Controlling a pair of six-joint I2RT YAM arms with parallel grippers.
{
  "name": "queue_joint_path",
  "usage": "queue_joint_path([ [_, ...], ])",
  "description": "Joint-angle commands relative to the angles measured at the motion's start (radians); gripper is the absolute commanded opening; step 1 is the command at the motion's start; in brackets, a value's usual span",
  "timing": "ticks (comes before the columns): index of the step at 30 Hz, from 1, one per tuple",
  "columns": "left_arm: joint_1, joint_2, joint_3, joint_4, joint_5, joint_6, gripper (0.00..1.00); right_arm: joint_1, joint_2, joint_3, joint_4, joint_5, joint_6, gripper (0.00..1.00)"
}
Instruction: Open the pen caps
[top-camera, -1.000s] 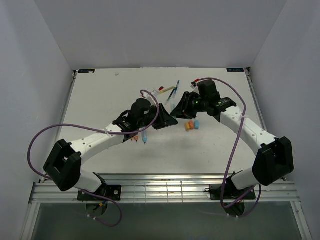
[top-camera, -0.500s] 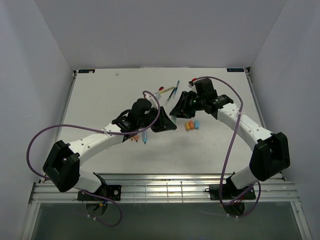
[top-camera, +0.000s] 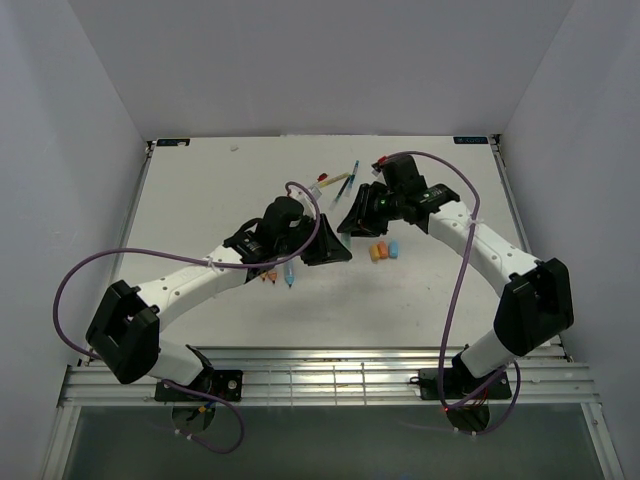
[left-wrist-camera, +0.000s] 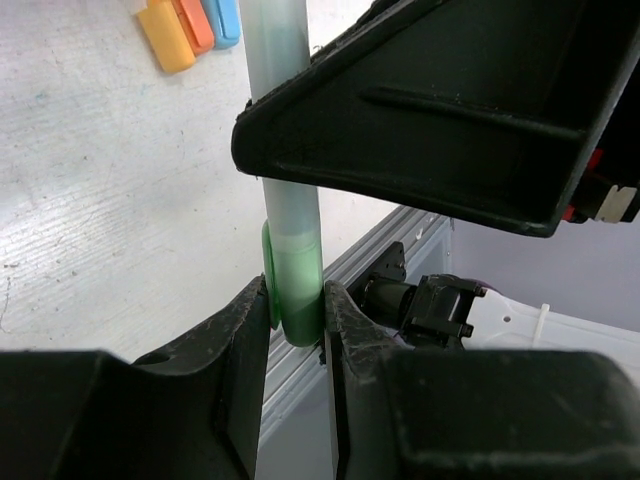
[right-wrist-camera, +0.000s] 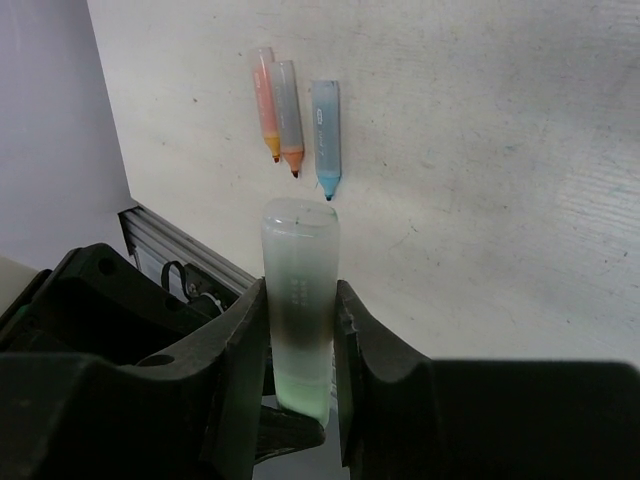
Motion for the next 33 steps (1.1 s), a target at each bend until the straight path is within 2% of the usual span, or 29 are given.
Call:
queue_joint_path([
  [1,-0.011,-0.050,-0.010,0.017,0.085,0.012,0.00,-0.030,0.034,0.089,0.020,0.058,-0.025,0.08],
  [11,-0.013,-0.203,-0.149,0.030,0.099,0.005,0.00,-0.145,0.168,0.309,0.002,0.064,-0.049,0.08],
  [16,-0.013,-0.257,-0.199,0.032,0.099,-0.011,0.00,-0.152,0.229,0.405,-0.027,0.078,-0.063,0.08],
  [23,-0.013,-0.260,-0.188,0.027,0.110,0.001,0.00,-0.155,0.228,0.388,-0.022,0.104,-0.081,0.08],
  [26,-0.013,-0.263,-0.163,-0.014,0.067,0.035,0.00,-0.160,0.199,0.360,-0.026,0.119,-0.118,0.08],
  [33,0.001,-0.228,-0.084,-0.131,0.008,0.130,0.00,-0.174,0.042,0.156,-0.038,0.158,-0.250,0.08],
])
